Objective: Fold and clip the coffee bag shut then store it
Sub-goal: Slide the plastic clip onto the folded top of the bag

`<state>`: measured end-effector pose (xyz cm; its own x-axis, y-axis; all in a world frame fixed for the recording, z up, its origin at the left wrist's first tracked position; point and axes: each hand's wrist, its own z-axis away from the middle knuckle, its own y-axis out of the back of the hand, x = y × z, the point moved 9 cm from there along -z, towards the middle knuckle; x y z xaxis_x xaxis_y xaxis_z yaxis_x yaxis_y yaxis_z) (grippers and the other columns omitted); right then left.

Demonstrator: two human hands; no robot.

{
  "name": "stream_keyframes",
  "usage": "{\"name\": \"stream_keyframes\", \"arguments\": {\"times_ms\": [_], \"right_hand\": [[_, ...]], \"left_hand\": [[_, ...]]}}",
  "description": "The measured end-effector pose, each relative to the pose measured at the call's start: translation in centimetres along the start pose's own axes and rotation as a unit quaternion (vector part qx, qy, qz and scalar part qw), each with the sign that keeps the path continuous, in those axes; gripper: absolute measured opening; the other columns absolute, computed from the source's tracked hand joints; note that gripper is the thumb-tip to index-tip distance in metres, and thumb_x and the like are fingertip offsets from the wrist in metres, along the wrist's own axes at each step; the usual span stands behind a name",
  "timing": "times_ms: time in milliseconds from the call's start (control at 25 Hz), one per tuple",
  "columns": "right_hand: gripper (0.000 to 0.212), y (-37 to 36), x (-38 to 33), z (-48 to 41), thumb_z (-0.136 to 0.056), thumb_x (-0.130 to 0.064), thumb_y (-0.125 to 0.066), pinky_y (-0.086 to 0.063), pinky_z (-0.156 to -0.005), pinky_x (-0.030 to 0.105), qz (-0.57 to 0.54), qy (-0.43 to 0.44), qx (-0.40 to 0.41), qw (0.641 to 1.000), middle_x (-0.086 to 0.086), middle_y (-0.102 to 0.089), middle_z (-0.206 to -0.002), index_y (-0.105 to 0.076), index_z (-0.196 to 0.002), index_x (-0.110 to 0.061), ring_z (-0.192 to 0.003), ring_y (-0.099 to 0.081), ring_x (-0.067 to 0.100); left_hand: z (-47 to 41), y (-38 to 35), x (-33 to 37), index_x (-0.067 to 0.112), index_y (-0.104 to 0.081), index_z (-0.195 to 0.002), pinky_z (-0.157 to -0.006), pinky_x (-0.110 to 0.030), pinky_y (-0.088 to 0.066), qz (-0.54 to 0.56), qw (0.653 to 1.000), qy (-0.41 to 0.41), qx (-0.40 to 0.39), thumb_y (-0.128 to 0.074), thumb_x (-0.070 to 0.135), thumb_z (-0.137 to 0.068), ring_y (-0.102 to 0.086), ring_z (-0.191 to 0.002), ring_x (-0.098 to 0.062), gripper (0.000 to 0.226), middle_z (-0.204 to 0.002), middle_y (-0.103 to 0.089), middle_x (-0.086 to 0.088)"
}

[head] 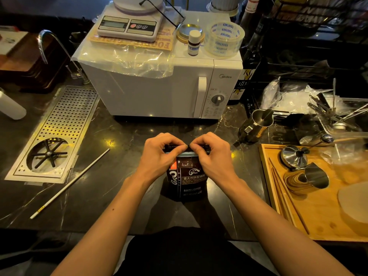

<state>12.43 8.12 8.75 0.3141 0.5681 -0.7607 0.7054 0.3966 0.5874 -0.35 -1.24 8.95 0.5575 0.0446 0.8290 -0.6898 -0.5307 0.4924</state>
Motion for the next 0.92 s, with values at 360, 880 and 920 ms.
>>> {"name": "stream_keyframes", "arguments": {"times_ms": [360, 880, 920], "right_hand": [[0.001, 1.5, 0.9, -0.1, -0.08, -0.011, -0.074, -0.052, -0.075, 0.025, -0.041, -0.022, -0.007, 0.999, -0.004, -0.072, -0.078, -0.074, -0.079, -0.011, -0.077, -0.065, 0.009], [0.007, 2.9, 1.3, 0.1, -0.083, -0.008, -0.073, -0.049, -0.077, 0.009, -0.028, -0.016, 0.005, 0.999, -0.01, -0.07, -0.079, -0.076, -0.086, -0.013, -0.085, -0.066, 0.004], [0.007, 2.8, 1.2, 0.1, -0.083, -0.006, -0.072, -0.049, -0.077, 0.009, -0.027, -0.012, 0.004, 1.0, -0.009, -0.07, -0.079, -0.076, -0.086, -0.012, -0.084, -0.066, 0.005]], "left_hand": [[-0.1, 0.7, -0.7, 0.017, -0.076, -0.084, -0.071, -0.012, -0.044, -0.006, 1.0, 0.014, -0.018, -0.077, 0.018, -0.08, -0.062, -0.082, -0.009, 0.004, -0.08, -0.069, 0.011], [0.4, 2.3, -1.2, 0.018, -0.073, -0.081, -0.069, -0.009, -0.041, -0.044, 0.999, 0.015, -0.001, -0.077, 0.017, -0.08, -0.059, -0.08, -0.01, 0.004, -0.078, -0.069, 0.007], [0.3, 2.2, -1.2, 0.017, -0.073, -0.081, -0.069, -0.01, -0.041, -0.041, 0.999, 0.017, -0.006, -0.076, 0.016, -0.08, -0.059, -0.079, -0.011, 0.003, -0.079, -0.069, 0.006]]}}
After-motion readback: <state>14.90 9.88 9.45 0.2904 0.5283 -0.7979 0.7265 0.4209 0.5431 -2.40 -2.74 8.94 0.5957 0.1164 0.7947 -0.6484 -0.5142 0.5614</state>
